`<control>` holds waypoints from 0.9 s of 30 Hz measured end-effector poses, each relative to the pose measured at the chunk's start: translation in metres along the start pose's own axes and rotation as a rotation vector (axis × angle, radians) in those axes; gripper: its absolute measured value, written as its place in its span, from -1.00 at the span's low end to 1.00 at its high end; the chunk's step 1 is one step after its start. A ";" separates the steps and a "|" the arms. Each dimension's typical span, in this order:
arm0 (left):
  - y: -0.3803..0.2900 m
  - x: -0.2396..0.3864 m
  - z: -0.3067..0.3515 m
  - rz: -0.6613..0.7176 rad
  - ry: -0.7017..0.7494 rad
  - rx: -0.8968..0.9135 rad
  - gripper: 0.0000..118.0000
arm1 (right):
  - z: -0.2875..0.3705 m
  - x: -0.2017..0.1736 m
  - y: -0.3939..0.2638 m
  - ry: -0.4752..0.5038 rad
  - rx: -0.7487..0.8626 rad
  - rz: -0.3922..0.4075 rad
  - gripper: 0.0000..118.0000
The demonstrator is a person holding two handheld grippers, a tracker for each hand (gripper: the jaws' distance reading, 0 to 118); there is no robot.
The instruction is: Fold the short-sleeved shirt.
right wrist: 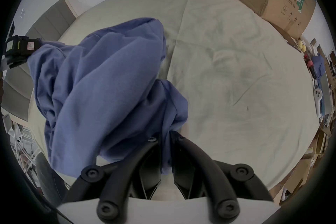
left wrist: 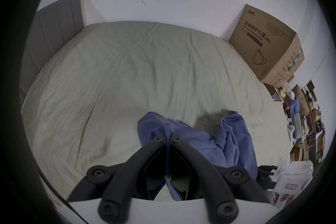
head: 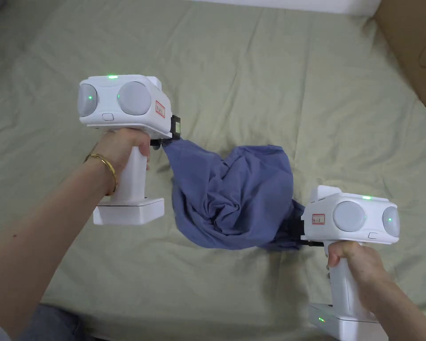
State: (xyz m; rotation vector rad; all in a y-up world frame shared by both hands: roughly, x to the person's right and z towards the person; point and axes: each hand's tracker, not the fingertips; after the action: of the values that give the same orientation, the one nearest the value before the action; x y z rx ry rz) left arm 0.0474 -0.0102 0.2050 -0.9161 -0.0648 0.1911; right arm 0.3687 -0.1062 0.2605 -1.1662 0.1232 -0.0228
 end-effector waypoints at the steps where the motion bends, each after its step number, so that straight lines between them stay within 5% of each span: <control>1: 0.000 -0.002 0.004 0.007 -0.003 0.004 -1.00 | 0.006 0.002 0.001 0.004 0.013 0.013 -0.87; 9: 0.022 -0.027 0.065 0.134 -0.102 0.167 -1.00 | 0.114 0.019 0.009 0.090 0.222 0.046 -0.88; 15: 0.053 -0.057 0.152 0.194 -0.074 0.361 -1.00 | 0.223 0.048 0.032 0.096 0.473 -0.014 -0.88; 27: 0.078 -0.111 0.275 0.317 0.005 0.601 -1.00 | 0.373 0.097 0.063 -0.172 0.715 0.033 -0.88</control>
State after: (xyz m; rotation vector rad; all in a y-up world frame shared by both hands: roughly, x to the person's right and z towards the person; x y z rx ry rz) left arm -0.1103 0.2299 0.3137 -0.3213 0.1394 0.4739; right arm 0.5027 0.2520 0.3389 -0.4479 -0.0216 0.0588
